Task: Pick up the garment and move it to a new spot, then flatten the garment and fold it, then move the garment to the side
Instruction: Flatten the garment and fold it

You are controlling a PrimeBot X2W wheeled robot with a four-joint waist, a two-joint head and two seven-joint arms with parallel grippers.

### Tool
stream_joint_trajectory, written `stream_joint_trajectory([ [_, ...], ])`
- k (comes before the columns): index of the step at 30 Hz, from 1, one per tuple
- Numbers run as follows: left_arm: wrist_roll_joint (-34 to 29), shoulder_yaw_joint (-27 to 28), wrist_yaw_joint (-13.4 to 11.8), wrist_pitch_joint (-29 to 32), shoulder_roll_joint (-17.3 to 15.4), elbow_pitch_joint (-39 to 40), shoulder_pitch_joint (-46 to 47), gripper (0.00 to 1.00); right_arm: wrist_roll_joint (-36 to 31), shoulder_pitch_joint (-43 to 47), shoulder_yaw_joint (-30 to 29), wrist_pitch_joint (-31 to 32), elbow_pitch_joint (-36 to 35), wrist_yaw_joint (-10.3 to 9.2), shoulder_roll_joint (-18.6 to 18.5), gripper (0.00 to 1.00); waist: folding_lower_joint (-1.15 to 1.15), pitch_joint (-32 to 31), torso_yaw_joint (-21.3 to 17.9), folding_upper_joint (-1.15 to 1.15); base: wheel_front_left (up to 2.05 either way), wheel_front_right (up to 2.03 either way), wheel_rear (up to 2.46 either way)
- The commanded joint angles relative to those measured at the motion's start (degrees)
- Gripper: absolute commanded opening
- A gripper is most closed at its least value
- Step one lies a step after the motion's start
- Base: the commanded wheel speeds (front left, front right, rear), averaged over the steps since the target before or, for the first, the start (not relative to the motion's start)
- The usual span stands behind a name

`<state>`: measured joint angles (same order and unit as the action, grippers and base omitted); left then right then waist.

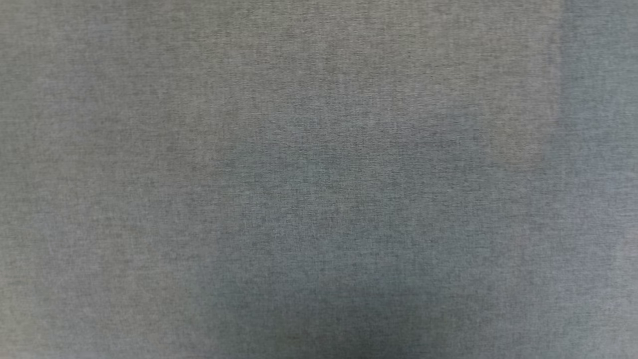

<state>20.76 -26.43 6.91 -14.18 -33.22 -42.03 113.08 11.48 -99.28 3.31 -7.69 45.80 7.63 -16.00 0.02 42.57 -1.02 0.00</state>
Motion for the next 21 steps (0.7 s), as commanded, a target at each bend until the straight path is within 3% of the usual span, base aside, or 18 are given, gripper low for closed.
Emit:
stream_joint_trajectory([
  [1, 0.9, 0.6, 0.0, -0.6, -0.1, -0.7, -0.1, 0.0, -0.4, 0.0, 0.3, -1.1, 1.4, -0.14, -0.6, 0.0, -0.02, 0.3, 1.2, 0.0, 0.0, 0.0, 0.0],
  [11, 4.6, 5.6, 0.4, -0.8, 4.9, 9.0, -20.0, 0.0, 3.6, 7.6, 7.3, -5.7, 4.0, -0.14, -2.8, 0.0, -0.02, -2.3, 3.5, 0.0, 0.0, 0.0, 0.0],
  [21, 5.7, 6.5, 0.5, -0.8, 10.6, 12.7, -45.4, 0.0, 9.4, 24.0, 14.6, -7.2, 2.4, -0.14, -5.2, 0.0, -0.02, -11.4, 4.3, 0.0, 0.0, 0.0, 0.0],
])
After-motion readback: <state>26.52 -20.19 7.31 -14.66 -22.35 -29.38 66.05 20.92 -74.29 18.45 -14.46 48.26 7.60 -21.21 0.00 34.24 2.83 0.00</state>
